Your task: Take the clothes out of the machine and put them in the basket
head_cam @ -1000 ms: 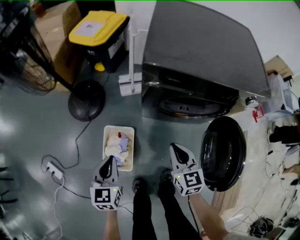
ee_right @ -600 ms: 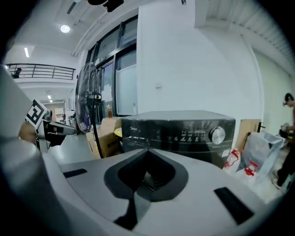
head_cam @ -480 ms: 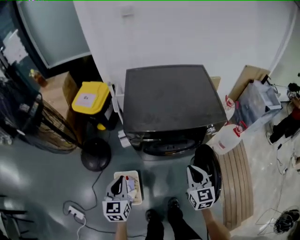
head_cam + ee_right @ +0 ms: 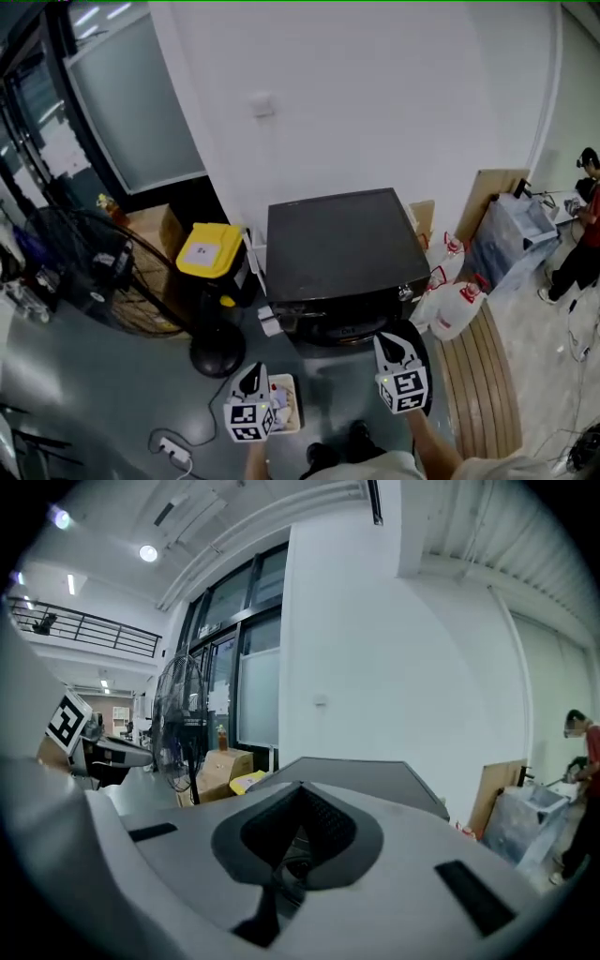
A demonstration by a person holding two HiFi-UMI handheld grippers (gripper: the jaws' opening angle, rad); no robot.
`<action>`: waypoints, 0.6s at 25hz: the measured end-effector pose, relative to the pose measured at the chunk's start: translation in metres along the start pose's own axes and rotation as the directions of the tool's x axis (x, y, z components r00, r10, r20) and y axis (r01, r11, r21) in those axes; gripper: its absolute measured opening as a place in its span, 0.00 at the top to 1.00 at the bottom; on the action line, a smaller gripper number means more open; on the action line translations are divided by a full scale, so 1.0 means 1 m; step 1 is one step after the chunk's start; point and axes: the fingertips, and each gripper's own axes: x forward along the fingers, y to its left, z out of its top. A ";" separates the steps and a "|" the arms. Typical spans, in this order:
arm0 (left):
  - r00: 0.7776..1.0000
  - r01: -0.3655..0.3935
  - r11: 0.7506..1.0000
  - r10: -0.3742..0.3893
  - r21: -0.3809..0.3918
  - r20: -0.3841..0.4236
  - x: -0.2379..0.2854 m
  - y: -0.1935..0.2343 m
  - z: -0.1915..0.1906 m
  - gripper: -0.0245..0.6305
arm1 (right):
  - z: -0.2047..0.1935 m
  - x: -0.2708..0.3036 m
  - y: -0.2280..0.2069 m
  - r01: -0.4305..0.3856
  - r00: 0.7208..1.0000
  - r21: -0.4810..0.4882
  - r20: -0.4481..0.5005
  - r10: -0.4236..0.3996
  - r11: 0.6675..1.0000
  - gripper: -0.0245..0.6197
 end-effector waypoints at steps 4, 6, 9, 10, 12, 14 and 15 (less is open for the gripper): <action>0.999 -0.014 1.000 0.013 0.007 0.037 -0.011 0.002 0.033 0.93 | 0.026 -0.019 -0.008 0.013 1.000 -0.019 0.015 -0.013 1.000 0.93; 0.998 -0.029 1.000 0.029 0.003 0.058 -0.019 0.008 0.046 0.93 | 0.033 -0.025 -0.007 0.012 1.000 -0.029 0.018 -0.012 1.000 0.93; 0.996 -0.041 0.999 0.041 -0.006 0.081 -0.030 0.013 0.053 0.93 | 0.034 -0.035 -0.005 0.015 1.000 -0.036 0.024 -0.014 0.999 0.93; 0.995 -0.042 0.999 0.042 -0.003 0.086 -0.032 0.012 0.054 0.93 | 0.033 -0.037 -0.006 0.017 1.000 -0.037 0.025 -0.016 0.999 0.93; 0.995 -0.046 0.999 0.045 0.002 0.094 -0.033 0.009 0.056 0.93 | 0.033 -0.041 -0.010 0.019 0.999 -0.039 0.028 -0.018 0.999 0.93; 0.994 -0.050 0.999 0.050 0.002 0.099 -0.034 0.005 0.057 0.93 | 0.033 -0.043 -0.014 0.021 0.999 -0.037 0.033 -0.020 0.999 0.93; 0.994 -0.052 0.999 0.051 0.001 0.101 -0.035 0.005 0.057 0.93 | 0.033 -0.043 -0.015 0.022 0.999 -0.037 0.037 -0.020 0.999 0.93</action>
